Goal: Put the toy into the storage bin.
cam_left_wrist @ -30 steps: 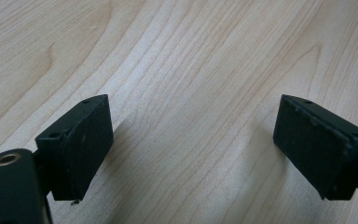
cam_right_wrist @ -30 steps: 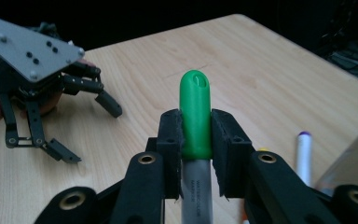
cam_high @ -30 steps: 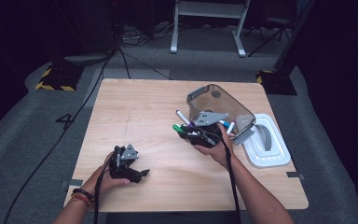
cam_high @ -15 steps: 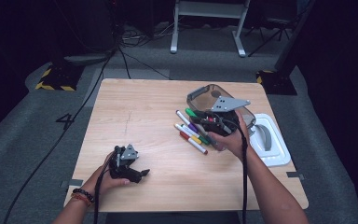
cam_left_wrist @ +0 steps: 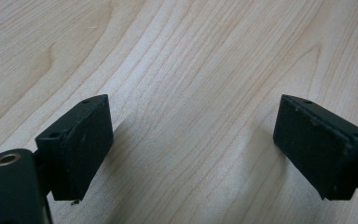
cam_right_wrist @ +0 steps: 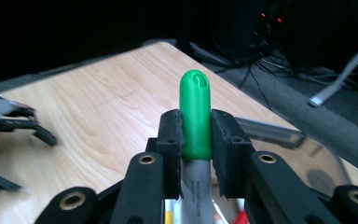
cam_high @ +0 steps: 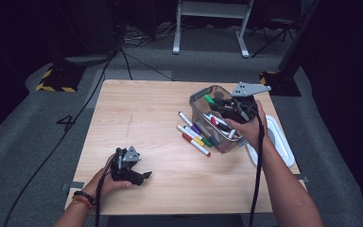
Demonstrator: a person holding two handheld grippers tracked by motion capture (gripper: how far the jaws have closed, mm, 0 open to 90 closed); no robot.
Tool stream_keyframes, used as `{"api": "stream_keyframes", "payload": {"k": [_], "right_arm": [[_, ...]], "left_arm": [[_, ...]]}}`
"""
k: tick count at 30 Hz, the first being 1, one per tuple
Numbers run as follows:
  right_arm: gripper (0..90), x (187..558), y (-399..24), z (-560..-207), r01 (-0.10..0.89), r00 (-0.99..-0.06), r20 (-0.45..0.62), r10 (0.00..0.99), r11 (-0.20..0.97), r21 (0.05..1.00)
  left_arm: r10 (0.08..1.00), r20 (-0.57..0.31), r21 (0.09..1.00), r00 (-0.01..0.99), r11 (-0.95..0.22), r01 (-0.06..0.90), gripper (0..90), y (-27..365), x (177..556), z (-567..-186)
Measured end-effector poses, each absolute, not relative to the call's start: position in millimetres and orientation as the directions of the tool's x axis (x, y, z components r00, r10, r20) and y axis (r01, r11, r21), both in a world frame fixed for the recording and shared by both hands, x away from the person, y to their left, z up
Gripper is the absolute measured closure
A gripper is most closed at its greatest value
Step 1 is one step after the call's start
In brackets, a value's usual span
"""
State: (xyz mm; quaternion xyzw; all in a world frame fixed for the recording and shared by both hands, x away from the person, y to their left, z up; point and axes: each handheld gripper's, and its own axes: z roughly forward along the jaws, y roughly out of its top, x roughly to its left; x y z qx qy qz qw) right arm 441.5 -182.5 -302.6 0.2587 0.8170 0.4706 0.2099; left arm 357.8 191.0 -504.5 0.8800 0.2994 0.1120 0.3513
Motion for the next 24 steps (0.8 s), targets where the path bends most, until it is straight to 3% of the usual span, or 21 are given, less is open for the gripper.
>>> {"api": "stream_keyframes", "payload": {"k": [24], "right_arm": [[75.0,497,-187,-355,0.431,-0.74,-0.061,0.669,0.542,0.721]], "left_arm": [[0.603,-0.014,0.685,0.798,-0.576,0.447,12.3,191,358,-505]]}}
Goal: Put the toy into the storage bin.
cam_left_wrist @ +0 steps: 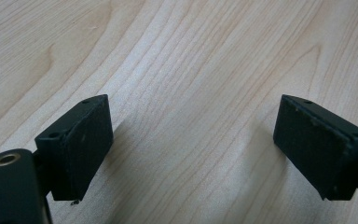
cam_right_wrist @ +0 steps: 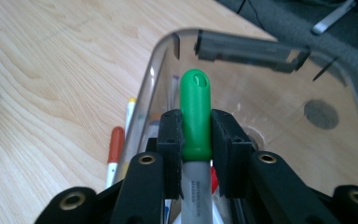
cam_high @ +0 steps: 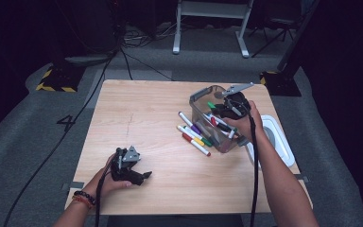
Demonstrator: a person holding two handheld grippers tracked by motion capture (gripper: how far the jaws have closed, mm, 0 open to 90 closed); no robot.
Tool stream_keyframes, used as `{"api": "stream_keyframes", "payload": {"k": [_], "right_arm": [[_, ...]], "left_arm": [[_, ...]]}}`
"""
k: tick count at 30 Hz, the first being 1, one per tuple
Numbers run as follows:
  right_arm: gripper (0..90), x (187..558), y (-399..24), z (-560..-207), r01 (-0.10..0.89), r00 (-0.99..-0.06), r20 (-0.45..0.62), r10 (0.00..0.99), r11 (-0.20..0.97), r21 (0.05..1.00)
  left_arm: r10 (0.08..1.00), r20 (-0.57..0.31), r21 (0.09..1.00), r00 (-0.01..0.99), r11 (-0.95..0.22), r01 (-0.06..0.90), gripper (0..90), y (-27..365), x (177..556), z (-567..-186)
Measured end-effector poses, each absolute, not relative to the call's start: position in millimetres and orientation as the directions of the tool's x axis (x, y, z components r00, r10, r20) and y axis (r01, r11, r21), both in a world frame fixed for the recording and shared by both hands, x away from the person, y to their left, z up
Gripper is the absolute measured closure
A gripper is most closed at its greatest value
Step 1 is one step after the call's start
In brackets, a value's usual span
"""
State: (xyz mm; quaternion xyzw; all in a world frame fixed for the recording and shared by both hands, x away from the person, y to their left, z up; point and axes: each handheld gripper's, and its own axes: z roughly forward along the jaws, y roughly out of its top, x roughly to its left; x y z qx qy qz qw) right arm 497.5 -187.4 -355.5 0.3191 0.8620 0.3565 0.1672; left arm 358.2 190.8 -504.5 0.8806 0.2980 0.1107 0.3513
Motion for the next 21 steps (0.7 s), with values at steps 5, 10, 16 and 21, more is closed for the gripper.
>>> {"api": "stream_keyframes", "payload": {"k": [5,10,16,21], "right_arm": [[75.0,504,-184,-369,0.475,-0.749,-0.037,0.662,0.575,0.666],[74.9,506,-178,-378,0.506,-0.751,-0.037,0.659,0.611,0.609],[74.9,508,-177,-380,0.535,-0.753,-0.027,0.657,0.635,0.557],[74.7,508,-175,-383,0.55,-0.764,-0.013,0.646,0.661,0.51]], "left_arm": [[0.602,-0.014,0.685,0.798,-0.576,0.447,12.3,191,358,-505],[0.604,-0.014,0.685,0.797,-0.575,0.448,12.3,191,358,-504],[0.604,-0.014,0.685,0.797,-0.575,0.447,12.3,191,358,-504],[0.604,-0.014,0.685,0.797,-0.575,0.448,12.2,191,358,-505]]}}
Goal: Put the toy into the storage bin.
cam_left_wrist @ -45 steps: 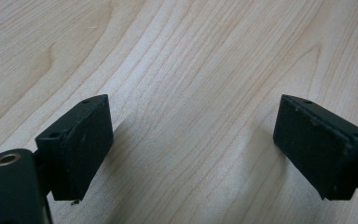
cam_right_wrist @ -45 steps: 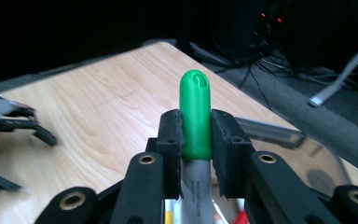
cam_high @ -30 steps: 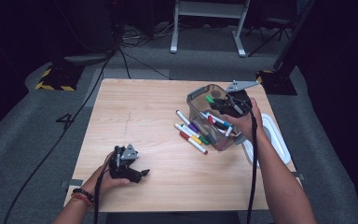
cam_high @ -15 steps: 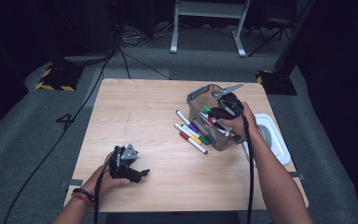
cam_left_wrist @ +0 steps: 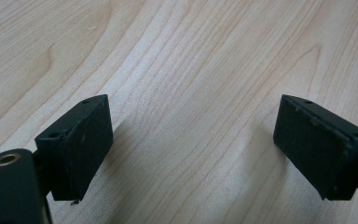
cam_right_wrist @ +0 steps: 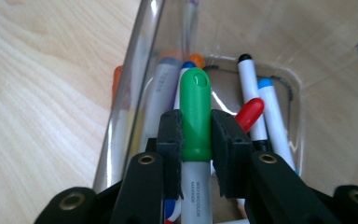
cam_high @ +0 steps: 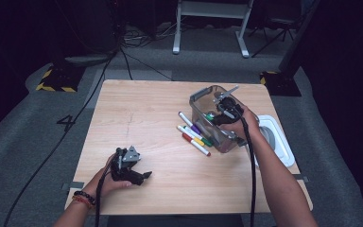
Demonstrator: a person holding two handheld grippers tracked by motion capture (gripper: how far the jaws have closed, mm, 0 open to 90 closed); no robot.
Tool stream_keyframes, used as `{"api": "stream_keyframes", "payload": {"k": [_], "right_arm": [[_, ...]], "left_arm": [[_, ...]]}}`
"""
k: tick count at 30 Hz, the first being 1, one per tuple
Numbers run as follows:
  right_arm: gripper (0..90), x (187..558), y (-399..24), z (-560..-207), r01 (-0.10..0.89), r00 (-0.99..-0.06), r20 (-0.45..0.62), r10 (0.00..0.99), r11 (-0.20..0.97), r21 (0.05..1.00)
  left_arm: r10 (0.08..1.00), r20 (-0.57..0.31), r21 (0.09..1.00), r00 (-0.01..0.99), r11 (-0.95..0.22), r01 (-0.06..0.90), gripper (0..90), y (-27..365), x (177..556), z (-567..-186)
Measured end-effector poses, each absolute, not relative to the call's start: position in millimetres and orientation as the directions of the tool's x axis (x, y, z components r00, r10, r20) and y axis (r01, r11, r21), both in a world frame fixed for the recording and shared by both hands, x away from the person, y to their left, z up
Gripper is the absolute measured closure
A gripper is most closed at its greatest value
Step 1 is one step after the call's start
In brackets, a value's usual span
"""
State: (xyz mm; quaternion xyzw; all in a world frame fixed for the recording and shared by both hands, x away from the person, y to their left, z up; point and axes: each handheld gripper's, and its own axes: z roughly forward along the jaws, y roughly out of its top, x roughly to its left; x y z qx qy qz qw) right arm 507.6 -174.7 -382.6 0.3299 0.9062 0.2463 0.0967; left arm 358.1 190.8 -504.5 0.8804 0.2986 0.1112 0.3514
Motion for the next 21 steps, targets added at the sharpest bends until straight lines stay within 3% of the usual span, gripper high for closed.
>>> {"api": "stream_keyframes", "payload": {"k": [4,9,21], "right_arm": [[72.7,506,-174,-382,0.55,-0.759,-0.022,0.651,0.658,0.514],[63.0,505,-181,-375,0.544,-0.732,-0.041,0.68,0.62,0.565],[39.2,474,-198,-339,0.385,-0.745,-0.025,0.667,0.46,0.8]], "left_arm": [[0.604,-0.014,0.685,0.797,-0.575,0.448,12.3,191,358,-505],[0.604,-0.014,0.685,0.797,-0.575,0.447,12.3,191,358,-505],[0.603,-0.014,0.685,0.798,-0.575,0.447,12.2,191,358,-505]]}}
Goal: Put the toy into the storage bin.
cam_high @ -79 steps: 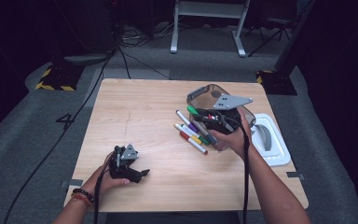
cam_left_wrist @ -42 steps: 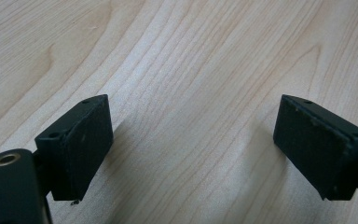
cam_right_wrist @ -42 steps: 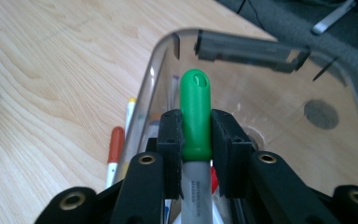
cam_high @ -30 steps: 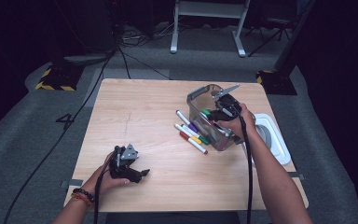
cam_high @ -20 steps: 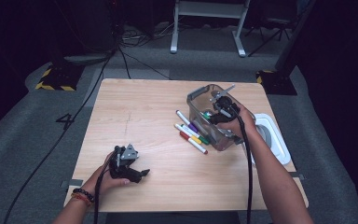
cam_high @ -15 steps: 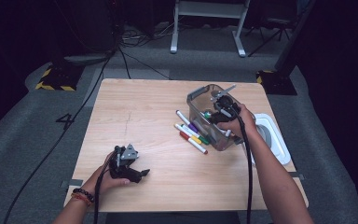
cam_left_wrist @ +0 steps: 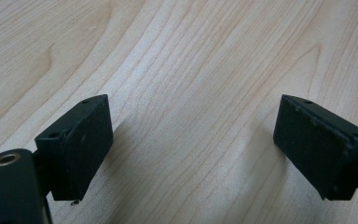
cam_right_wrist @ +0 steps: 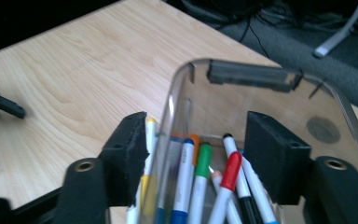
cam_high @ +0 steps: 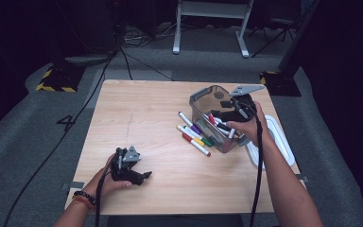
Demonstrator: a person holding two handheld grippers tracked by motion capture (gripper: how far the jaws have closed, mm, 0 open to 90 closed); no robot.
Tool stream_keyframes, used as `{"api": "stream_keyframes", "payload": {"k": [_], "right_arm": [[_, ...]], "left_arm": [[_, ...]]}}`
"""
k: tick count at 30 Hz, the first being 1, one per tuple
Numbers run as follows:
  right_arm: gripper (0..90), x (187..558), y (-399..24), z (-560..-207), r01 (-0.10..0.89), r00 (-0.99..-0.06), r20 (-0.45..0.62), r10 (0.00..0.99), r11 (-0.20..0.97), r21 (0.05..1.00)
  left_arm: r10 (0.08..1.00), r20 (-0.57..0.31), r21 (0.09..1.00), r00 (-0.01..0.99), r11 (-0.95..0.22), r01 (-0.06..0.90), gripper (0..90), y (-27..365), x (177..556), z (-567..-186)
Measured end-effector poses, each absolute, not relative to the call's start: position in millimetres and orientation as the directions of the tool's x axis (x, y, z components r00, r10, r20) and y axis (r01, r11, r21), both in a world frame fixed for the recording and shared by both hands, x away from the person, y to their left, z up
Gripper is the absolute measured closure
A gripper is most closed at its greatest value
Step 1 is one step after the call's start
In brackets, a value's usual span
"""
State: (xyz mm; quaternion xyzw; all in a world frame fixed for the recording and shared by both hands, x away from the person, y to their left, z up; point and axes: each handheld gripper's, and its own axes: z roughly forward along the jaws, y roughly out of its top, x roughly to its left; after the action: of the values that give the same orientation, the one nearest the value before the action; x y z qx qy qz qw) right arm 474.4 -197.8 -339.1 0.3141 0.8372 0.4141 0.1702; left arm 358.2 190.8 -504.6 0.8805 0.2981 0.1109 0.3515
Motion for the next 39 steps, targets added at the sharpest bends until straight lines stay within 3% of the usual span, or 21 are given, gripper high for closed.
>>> {"api": "stream_keyframes", "payload": {"k": [6,23,39], "right_arm": [[32.3,458,-192,-330,0.326,-0.76,-0.048,0.648,0.444,0.834],[34.0,420,-142,-333,0.205,-0.853,-0.098,0.513,0.502,0.84],[39.1,418,-108,-400,0.224,-0.889,-0.109,0.445,0.629,0.745]], "left_arm": [[0.604,-0.014,0.685,0.797,-0.575,0.448,12.2,191,358,-505],[0.604,-0.014,0.685,0.797,-0.575,0.448,12.3,191,358,-505],[0.604,-0.013,0.685,0.797,-0.575,0.447,12.3,191,358,-505]]}}
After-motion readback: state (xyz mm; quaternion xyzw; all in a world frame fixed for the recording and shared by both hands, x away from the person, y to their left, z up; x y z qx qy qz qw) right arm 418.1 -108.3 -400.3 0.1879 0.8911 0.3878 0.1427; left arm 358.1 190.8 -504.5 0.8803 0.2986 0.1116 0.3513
